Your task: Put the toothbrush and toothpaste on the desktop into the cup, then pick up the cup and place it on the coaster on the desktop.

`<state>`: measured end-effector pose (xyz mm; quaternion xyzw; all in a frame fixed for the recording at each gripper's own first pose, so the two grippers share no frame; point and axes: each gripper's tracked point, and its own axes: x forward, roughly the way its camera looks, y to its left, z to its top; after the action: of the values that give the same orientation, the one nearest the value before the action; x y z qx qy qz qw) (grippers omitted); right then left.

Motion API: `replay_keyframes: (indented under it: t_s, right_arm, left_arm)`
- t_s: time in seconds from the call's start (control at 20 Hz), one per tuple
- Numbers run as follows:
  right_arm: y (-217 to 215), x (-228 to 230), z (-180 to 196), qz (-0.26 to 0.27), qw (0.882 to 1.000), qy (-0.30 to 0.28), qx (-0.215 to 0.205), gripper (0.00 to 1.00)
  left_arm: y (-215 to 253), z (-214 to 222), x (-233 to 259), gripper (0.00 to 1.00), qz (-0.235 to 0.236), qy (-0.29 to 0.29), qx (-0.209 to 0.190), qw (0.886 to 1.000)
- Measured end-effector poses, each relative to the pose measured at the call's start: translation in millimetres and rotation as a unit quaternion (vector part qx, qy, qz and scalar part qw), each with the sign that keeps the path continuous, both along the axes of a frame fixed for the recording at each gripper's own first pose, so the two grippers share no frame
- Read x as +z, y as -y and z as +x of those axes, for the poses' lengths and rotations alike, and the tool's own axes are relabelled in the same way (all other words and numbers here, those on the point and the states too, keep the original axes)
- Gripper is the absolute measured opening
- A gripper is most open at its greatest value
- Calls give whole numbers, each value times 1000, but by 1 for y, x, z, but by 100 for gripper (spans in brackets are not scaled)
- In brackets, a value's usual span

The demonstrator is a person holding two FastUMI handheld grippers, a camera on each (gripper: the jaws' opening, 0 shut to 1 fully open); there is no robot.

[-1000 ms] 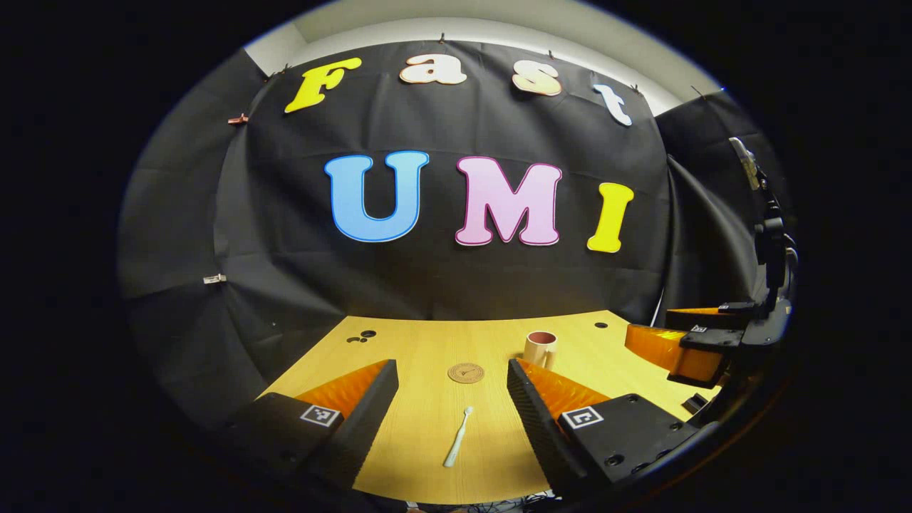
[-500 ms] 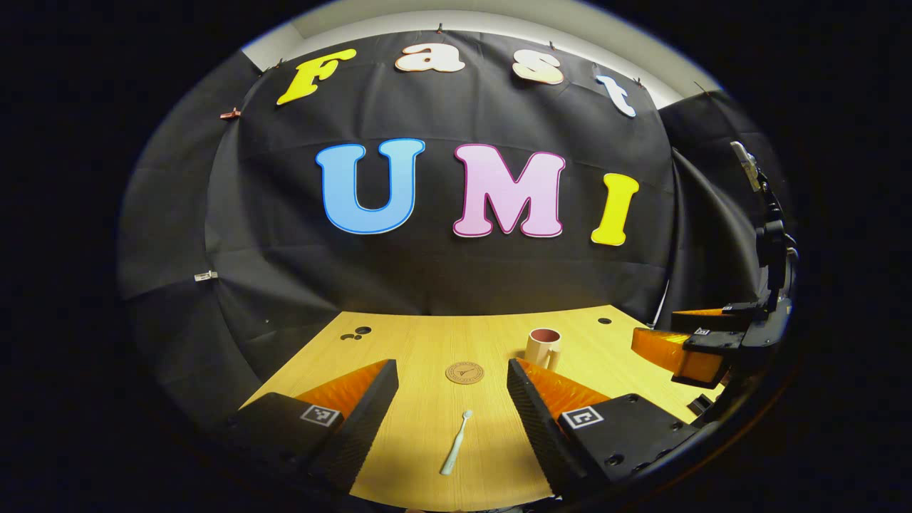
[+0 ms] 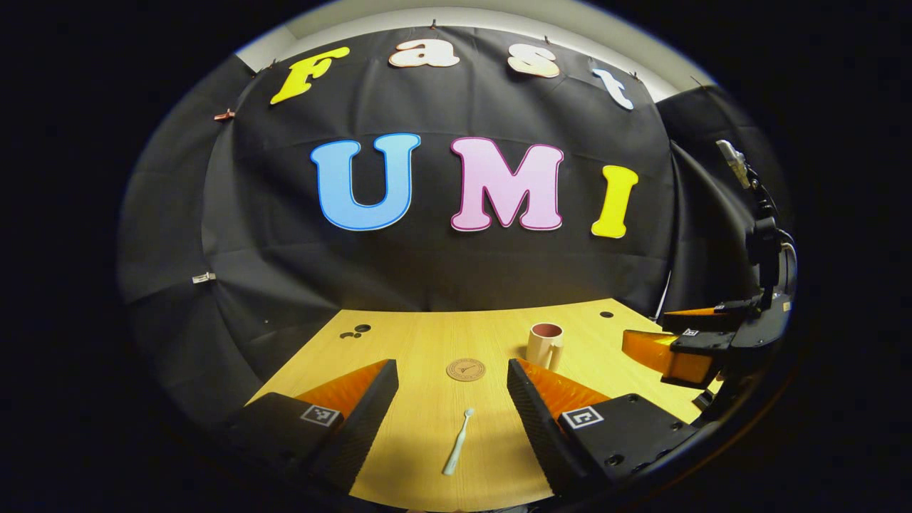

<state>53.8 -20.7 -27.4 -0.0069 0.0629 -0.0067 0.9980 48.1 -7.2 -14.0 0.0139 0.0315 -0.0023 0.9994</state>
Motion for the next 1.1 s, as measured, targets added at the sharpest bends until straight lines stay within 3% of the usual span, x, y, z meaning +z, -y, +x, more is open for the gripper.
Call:
replay_keyframes:
  t_s: [0.3,0.55,0.85,1.1]
  right_arm:
    - [1,-30,22,0,998,-61,1,97]
    - [-6,-63,45,0,993,-118,28,98]
    - [-3,-117,65,22,976,-212,40,98]
    - [-4,-172,69,2,952,-301,52,99]
  left_arm:
    - [-10,2,-7,97,-3,-10,25,1000]
    - [-22,4,-22,97,-19,-30,61,997]
    - [-43,-1,-48,97,-13,-60,125,990]
    - [-54,-8,-77,97,-30,-104,170,980]
